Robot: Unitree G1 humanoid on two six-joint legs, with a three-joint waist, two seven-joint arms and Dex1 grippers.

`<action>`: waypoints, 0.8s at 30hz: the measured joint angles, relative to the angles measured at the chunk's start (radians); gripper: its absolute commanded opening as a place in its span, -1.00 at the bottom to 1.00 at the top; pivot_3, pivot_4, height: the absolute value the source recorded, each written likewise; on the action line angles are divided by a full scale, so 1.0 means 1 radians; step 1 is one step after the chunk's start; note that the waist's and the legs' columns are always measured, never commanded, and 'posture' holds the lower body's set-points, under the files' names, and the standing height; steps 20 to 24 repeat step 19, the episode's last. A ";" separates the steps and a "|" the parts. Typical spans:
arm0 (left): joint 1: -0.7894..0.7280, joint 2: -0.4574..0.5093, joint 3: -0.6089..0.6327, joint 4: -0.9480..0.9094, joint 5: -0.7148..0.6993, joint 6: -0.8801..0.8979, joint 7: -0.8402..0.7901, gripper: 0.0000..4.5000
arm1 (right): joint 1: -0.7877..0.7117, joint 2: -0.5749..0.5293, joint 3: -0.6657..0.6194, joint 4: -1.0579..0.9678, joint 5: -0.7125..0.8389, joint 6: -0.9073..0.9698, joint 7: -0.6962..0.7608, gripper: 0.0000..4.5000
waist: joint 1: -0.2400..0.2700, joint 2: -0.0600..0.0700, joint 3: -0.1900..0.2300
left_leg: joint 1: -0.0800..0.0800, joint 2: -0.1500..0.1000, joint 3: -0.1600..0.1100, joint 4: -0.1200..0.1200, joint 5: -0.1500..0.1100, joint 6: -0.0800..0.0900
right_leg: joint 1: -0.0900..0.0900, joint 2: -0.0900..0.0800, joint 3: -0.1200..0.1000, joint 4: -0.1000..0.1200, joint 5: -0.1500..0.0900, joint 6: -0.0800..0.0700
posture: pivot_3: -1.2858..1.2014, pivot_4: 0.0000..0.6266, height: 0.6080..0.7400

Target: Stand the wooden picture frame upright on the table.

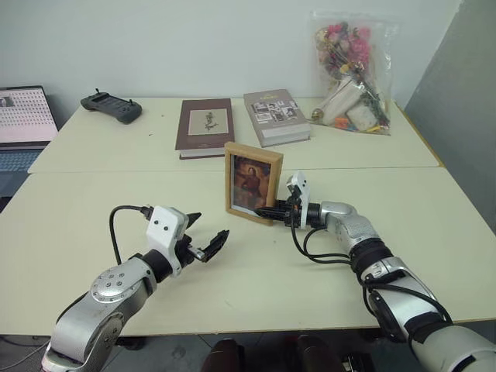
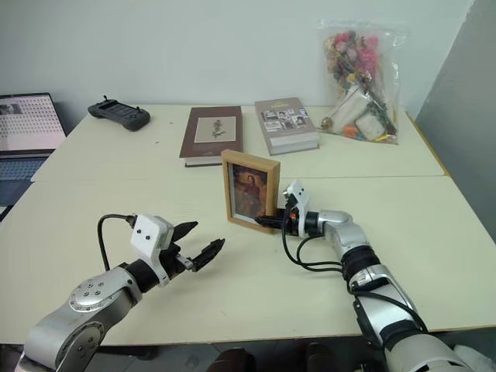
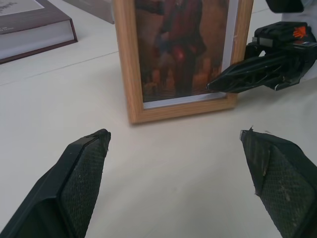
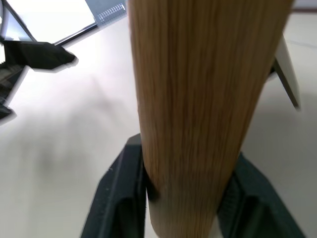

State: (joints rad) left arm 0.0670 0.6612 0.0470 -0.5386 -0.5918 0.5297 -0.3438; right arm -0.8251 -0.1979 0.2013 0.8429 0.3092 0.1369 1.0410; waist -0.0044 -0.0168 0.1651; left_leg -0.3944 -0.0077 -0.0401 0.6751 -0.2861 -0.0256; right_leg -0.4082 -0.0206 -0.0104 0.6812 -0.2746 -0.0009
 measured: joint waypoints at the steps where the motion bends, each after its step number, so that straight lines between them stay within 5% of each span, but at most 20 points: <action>1: -0.003 -0.002 0.000 0.001 0.006 0.000 -0.006 1.00 | 0.008 -0.002 -0.007 0.000 -0.007 -0.003 0.001 0.25 | 0.000 0.000 0.000 | 0.000 0.000 0.000 0.000 0.000 0.000 | 0.000 0.000 0.000 0.000 0.000 0.000 | 0.03 -0.52 1.00; 8: -0.052 -0.018 -0.001 0.048 0.029 0.014 -0.068 1.00 | 0.114 -0.109 -0.021 -0.144 -0.058 -0.005 0.020 0.99 | 0.003 0.000 0.000 | 0.000 0.000 0.000 0.000 0.000 0.000 | 0.001 0.000 0.000 0.000 0.000 0.000 | 0.03 -0.52 1.00; 12: -0.103 0.045 0.015 0.122 0.028 0.064 -0.134 1.00 | 0.228 -0.243 -0.033 -0.330 -0.080 0.033 0.018 0.99 | 0.005 0.000 0.000 | 0.000 0.000 -0.001 0.001 -0.001 0.001 | 0.001 0.000 -0.002 0.000 0.000 0.000 | 0.03 -0.52 1.00; 17: -0.256 0.152 0.088 0.279 -0.008 0.140 -0.257 1.00 | 0.292 -0.411 -0.144 -0.705 0.025 0.292 0.019 0.99 | -0.004 0.002 0.001 | 0.000 0.001 -0.002 0.000 -0.001 0.002 | 0.001 0.001 -0.002 0.000 0.000 0.000 | 0.03 -0.52 1.00; 24: -0.303 0.187 0.102 0.327 -0.002 0.139 -0.303 1.00 | 0.283 -0.432 -0.185 -0.835 0.092 0.400 0.008 0.99 | -0.008 0.002 0.001 | 0.001 0.001 -0.003 0.000 -0.001 0.002 | 0.001 0.002 -0.002 0.000 0.000 0.000 | 0.03 -0.52 1.00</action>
